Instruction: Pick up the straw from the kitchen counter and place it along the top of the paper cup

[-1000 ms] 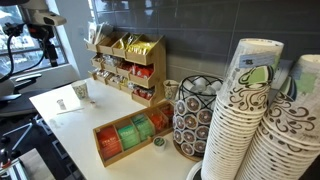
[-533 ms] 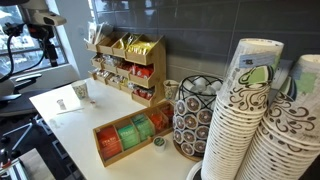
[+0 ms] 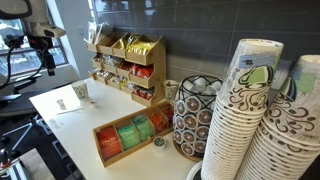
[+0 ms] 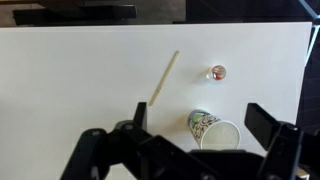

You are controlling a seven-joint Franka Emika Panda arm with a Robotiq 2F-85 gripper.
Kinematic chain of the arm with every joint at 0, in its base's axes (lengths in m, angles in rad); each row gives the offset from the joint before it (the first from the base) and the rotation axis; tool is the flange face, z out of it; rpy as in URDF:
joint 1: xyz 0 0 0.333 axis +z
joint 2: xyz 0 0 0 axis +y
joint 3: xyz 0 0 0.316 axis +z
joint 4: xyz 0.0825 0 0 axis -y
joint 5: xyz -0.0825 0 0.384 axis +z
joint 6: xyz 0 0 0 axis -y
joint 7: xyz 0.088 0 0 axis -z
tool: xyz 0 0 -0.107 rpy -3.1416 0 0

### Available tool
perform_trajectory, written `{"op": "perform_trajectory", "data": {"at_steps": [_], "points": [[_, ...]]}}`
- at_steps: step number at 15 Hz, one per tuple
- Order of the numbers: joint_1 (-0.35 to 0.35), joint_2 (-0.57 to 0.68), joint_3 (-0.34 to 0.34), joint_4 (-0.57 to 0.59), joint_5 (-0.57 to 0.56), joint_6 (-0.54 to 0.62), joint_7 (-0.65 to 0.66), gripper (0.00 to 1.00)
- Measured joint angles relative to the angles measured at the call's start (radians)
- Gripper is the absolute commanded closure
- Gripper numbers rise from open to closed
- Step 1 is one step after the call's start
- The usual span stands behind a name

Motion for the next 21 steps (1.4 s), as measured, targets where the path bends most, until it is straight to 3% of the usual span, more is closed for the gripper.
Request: {"op": "perform_trajectory", "data": {"at_steps": [2,7,9,17,21], "points": [[0.015,0.000,0.037,-0.060,0.029,0.093,0.002,0.00],[0.044,0.015,0.163,-0.228,0.057,0.485,0.061,0.00],[0.066,0.036,0.186,-0.274,0.057,0.576,0.086,0.00],[0.077,0.058,0.180,-0.282,0.047,0.600,0.090,0.00],[0.076,0.115,0.185,-0.283,-0.022,0.600,0.101,0.00]]}}
